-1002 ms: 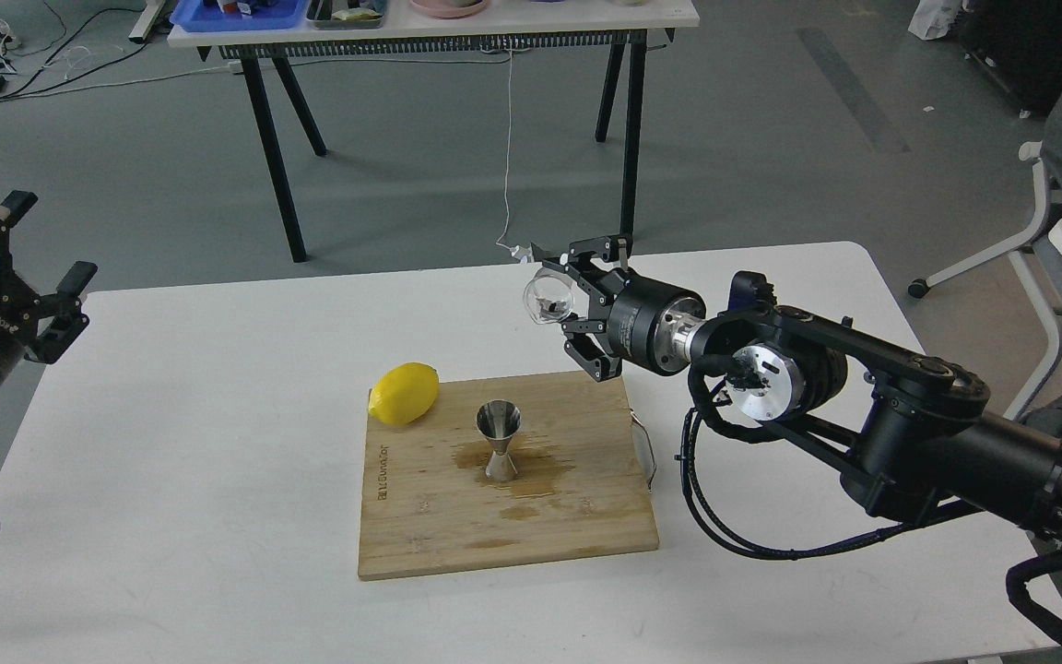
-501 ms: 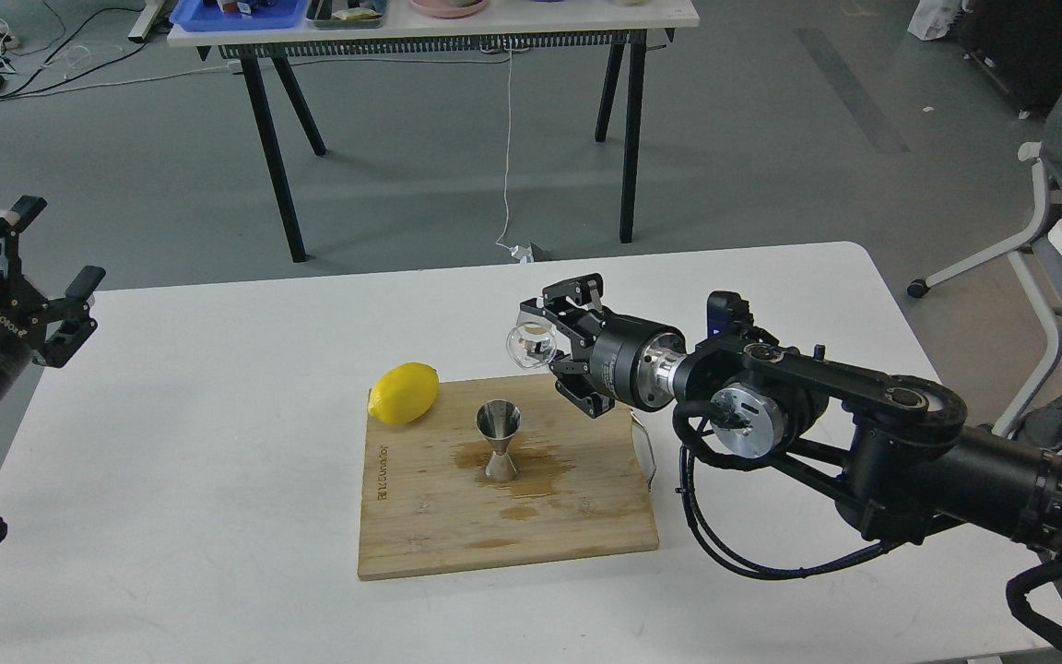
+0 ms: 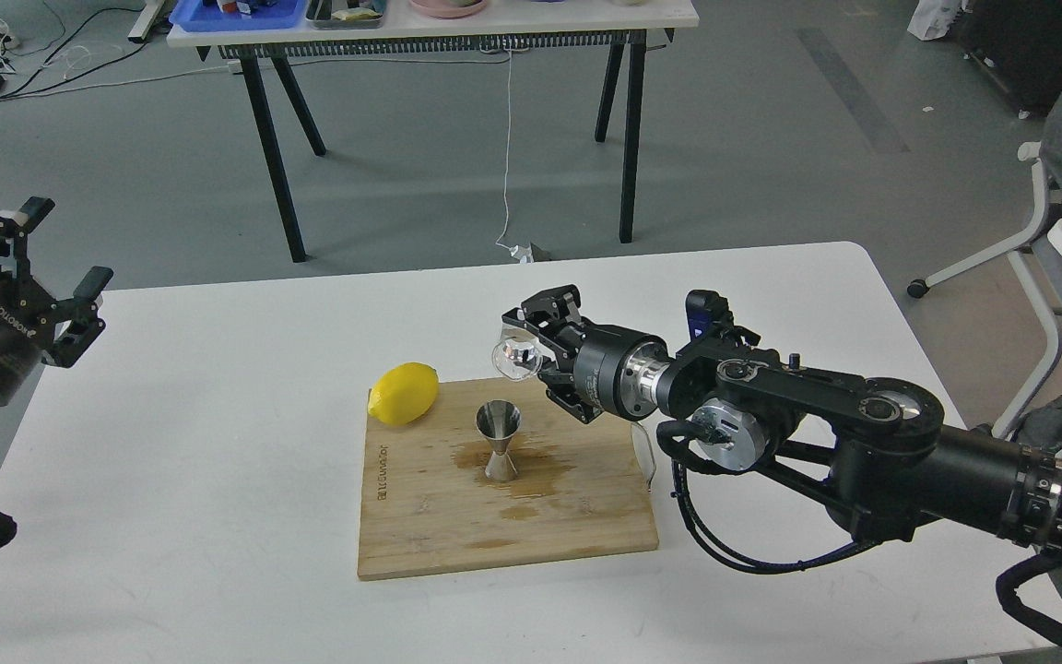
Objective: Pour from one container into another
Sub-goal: 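Lift the clear cup and move it above the jigger, then tilt the clear cup with the right hand to pour into the jigger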
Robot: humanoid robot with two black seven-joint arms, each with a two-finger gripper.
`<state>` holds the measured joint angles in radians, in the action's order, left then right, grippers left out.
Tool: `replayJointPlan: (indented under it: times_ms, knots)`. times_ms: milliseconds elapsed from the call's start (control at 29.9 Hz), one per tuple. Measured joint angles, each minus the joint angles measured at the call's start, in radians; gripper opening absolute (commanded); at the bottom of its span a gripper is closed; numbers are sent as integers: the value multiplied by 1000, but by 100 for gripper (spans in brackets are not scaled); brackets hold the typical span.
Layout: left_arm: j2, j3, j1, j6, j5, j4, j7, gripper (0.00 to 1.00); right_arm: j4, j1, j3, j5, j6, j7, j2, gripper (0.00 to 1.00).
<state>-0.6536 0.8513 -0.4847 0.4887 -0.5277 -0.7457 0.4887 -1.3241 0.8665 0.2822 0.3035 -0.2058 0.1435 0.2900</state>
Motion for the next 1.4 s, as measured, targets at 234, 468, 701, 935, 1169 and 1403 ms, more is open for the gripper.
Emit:
replayJointPlan:
  times_ms: [234, 468, 701, 935, 1169, 1403]
  knots:
    - [0, 0, -1, 0, 0, 0, 0, 99, 10, 10, -28, 46, -1, -2, -12, 31]
    - [0, 0, -1, 0, 0, 0, 0, 99, 17, 20, -29, 54, -1, -3, -38, 31]
    - [-2, 0, -2, 0, 0, 0, 0, 99, 24, 43, -60, 57, -1, -9, -49, 31]
    - [-3, 0, -2, 0, 0, 0, 0, 99, 26, 67, -83, 90, -1, -10, -49, 31]
    - [-2, 1, -2, 0, 1, -1, 0, 99, 26, 88, -114, 118, -1, -17, -49, 31]
    - [-1, 2, -2, 0, 2, 0, 0, 99, 27, 116, -146, 144, -1, -20, -49, 31]
